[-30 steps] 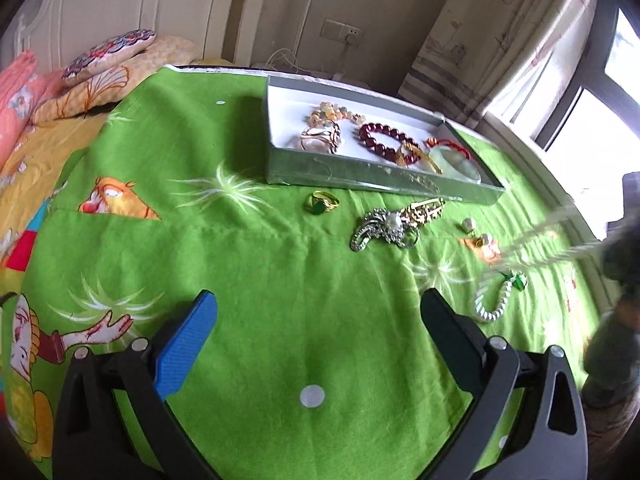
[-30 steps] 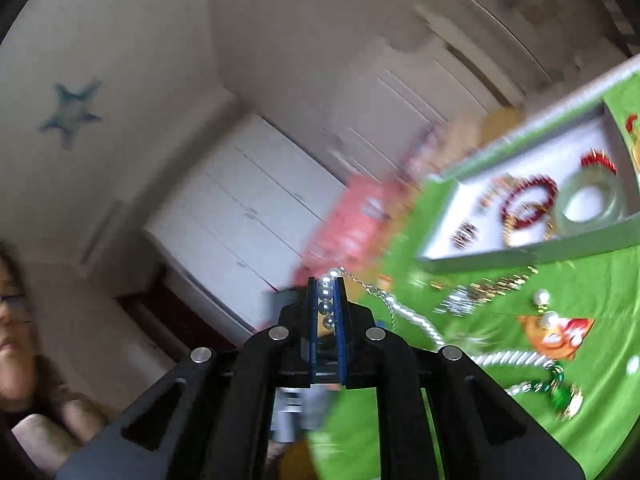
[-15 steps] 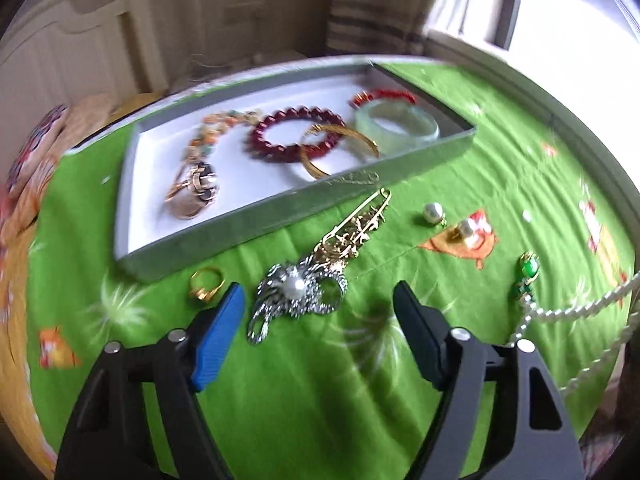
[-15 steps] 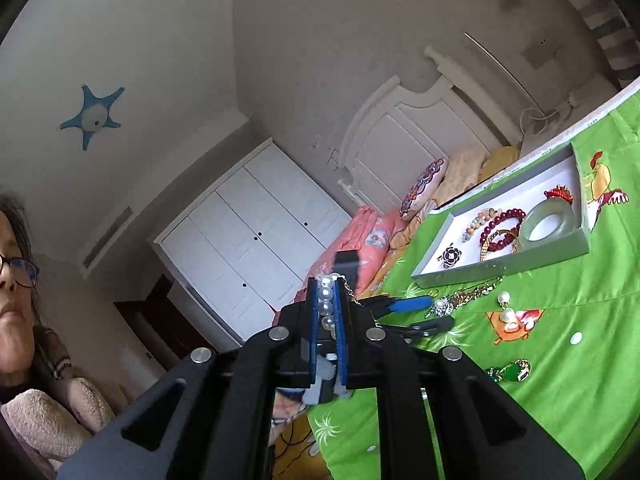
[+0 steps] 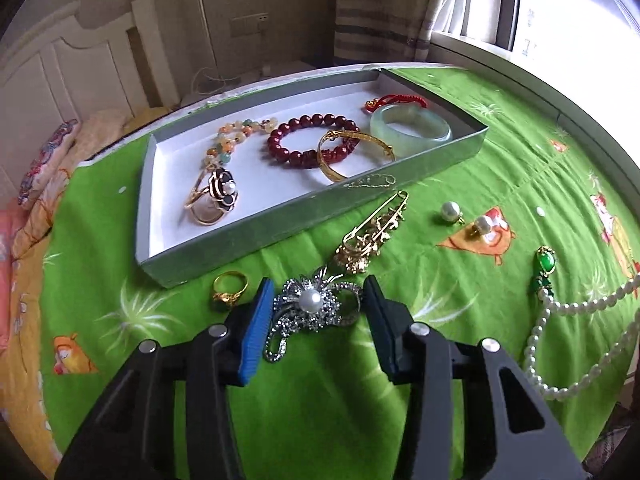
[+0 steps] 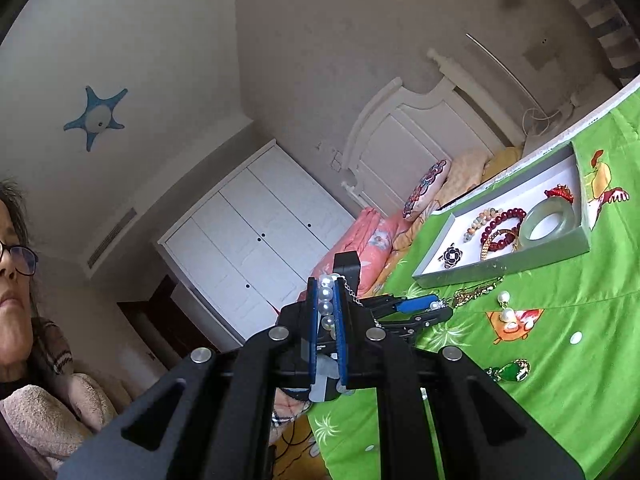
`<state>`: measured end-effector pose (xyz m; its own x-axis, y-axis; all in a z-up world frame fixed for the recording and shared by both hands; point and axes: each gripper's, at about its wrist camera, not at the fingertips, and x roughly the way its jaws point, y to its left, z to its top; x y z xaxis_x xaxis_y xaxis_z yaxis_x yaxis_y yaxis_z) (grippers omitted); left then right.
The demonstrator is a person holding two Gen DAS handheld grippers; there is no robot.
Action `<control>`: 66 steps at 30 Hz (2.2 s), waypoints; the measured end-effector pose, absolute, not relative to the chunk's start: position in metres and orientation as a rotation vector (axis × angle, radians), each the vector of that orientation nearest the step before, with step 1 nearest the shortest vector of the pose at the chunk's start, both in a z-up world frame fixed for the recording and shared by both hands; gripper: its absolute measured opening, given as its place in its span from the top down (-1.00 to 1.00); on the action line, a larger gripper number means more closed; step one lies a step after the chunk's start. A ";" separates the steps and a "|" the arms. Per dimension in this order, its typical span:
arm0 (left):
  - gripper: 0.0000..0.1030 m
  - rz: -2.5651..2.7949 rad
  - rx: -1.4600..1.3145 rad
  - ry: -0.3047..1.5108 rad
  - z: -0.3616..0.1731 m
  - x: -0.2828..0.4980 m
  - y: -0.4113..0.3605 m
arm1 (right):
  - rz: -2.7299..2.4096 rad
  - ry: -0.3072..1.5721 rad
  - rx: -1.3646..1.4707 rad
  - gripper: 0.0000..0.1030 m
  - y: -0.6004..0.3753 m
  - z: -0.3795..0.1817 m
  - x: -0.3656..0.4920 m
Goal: Organize jewelry
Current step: 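Lift the pearl necklace high with the right tool while the left grasps the silver pearl brooch, then hold the necklace raised with the right tool while the left carries the brooch toward the box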
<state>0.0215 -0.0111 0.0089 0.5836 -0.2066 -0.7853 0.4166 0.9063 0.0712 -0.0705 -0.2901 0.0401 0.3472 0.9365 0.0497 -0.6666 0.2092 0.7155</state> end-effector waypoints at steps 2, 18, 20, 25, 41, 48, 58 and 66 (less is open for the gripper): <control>0.12 -0.355 0.274 0.872 0.010 0.016 -0.011 | 1.165 0.437 0.716 0.78 -0.288 0.044 -0.072; 0.12 -0.311 0.276 0.849 0.017 -0.016 0.006 | 1.169 0.430 0.670 0.78 -0.265 0.062 -0.082; 0.12 -0.310 0.266 0.841 0.020 -0.022 0.009 | 1.176 0.422 0.663 0.78 -0.262 0.066 -0.084; 0.12 -0.300 0.240 0.822 0.024 -0.043 0.014 | 1.189 0.406 0.639 0.78 -0.256 0.076 -0.092; 0.12 -0.281 0.120 0.788 0.029 -0.107 0.028 | 1.199 0.377 0.621 0.78 -0.257 0.094 -0.110; 0.12 -0.285 0.114 0.777 0.034 -0.128 0.030 | 1.196 0.343 0.615 0.78 -0.257 0.110 -0.120; 0.12 -0.275 0.159 0.736 0.055 -0.132 0.030 | 1.188 0.298 0.603 0.78 -0.251 0.137 -0.123; 0.12 -0.280 0.206 0.721 0.066 -0.115 0.024 | 1.136 0.280 0.594 0.78 -0.251 0.158 -0.097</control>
